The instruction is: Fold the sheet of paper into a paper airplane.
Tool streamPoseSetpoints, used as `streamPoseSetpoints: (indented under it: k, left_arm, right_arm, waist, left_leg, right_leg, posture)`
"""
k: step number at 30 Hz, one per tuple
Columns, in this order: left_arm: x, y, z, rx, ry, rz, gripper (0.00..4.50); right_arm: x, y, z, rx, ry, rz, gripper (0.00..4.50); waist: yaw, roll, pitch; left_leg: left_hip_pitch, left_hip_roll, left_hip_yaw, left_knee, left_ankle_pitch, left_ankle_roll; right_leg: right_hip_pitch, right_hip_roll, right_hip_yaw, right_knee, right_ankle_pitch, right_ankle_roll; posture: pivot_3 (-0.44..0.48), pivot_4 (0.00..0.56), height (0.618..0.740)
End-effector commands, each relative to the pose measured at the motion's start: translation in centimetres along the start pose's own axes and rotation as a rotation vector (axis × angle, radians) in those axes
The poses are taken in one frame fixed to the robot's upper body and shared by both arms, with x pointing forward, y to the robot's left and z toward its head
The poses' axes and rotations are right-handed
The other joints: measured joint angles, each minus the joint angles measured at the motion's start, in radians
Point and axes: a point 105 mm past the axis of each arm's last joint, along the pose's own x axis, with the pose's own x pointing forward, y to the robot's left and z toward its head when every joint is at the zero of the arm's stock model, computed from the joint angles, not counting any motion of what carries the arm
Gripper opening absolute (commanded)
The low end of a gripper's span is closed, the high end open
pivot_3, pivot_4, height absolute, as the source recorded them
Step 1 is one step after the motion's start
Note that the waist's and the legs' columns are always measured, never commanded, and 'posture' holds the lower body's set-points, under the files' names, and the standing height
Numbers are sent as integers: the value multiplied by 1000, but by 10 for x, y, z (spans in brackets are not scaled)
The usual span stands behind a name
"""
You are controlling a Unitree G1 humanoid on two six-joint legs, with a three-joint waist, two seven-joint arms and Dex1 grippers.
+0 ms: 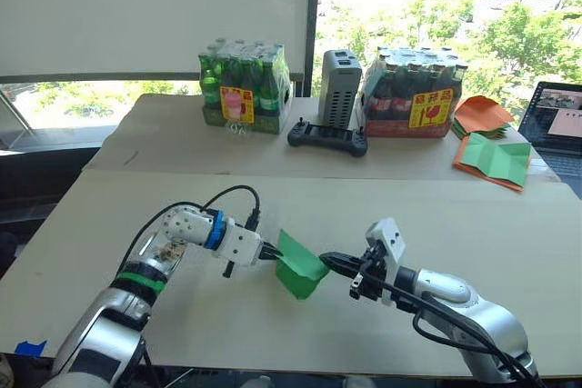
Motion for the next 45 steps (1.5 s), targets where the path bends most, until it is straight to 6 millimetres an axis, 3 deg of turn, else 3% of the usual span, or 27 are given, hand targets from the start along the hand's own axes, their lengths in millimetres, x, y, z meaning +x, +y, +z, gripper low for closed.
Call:
streamPoseSetpoints:
  k: [1,7,8,11,16,21,22,24,29,34,37,45]
  left_arm:
    - [-6,4,18,-238,45,108,47]
    - [-1,-14,22,-339,110,88,47]
    - [0,-16,22,-343,116,88,291]
    - [-1,-15,24,-342,116,98,1101]
    - [-10,-12,28,-360,88,121,2800]
    - [-27,-7,41,-396,17,162,2818]
    - [-30,-8,42,-408,9,162,2818]
    - [-41,-16,48,-500,-37,131,2818]
    - [-59,-29,37,-587,1,153,2818]
    - [-56,-24,46,-668,-118,216,2818]
    - [-54,-30,45,-709,-129,222,2818]
    - [-51,-33,43,-737,-127,245,2818]
  right_arm:
    - [-8,-24,19,-153,-55,-129,0]
    - [-3,-23,13,-200,-36,-104,0]
    - [-2,-23,12,-208,-34,-104,0]
    - [-4,-27,14,-216,-46,-113,808]
    - [-8,-23,14,-243,-34,-64,2582]
    - [-13,-2,21,-295,-55,60,4334]
    - [-13,3,21,-306,-55,87,4487]
    - [-13,14,21,-312,-50,142,4487]
    - [-8,25,8,-360,7,182,4487]
    - [4,18,-9,-440,52,99,4487]
    - [9,17,-7,-476,7,47,4487]
    - [7,28,-9,-486,-8,76,1985]
  waist:
    - [-2,1,1]
    - [5,1,1]
    - [5,1,1]
    - [6,1,1]
    - [8,2,1]
    - [7,2,1]
    - [6,2,1]
    - [5,2,1]
    - [7,3,2]
    - [22,3,3]
    - [23,3,3]
    - [28,4,3]
  left_leg:
    - [0,0,0,0,0,0]
    - [2,1,0,-1,1,-2]
    - [2,1,0,-1,1,-3]
    - [4,1,1,-1,1,-3]
    - [4,1,1,-1,1,-3]
    - [4,1,1,-1,1,-2]
    - [4,1,1,-1,1,-2]
    - [4,1,1,-2,1,-2]
    - [5,1,1,-2,1,-2]
    - [5,0,1,-1,1,-2]
    - [5,1,1,-1,1,-2]
    - [5,1,2,-1,1,-3]
  right_leg:
    - [-1,0,0,0,0,0]
    - [0,2,0,1,0,0]
    - [0,2,0,2,0,0]
    - [1,2,1,2,0,0]
    - [1,2,1,1,0,0]
    - [1,2,1,1,0,0]
    - [1,2,1,1,0,0]
    - [1,2,1,1,0,0]
    - [1,2,1,1,0,-1]
    - [2,2,1,0,0,-1]
    - [1,2,1,1,0,-1]
    - [1,2,2,1,0,-1]
  posture:
    - [0,150,675]
    - [0,150,675]
    - [0,150,675]
    - [0,150,675]
    - [0,150,675]
    - [0,150,675]
    - [0,150,675]
    - [0,150,675]
    - [0,150,675]
    - [0,150,675]
    - [0,150,675]
    - [0,150,675]
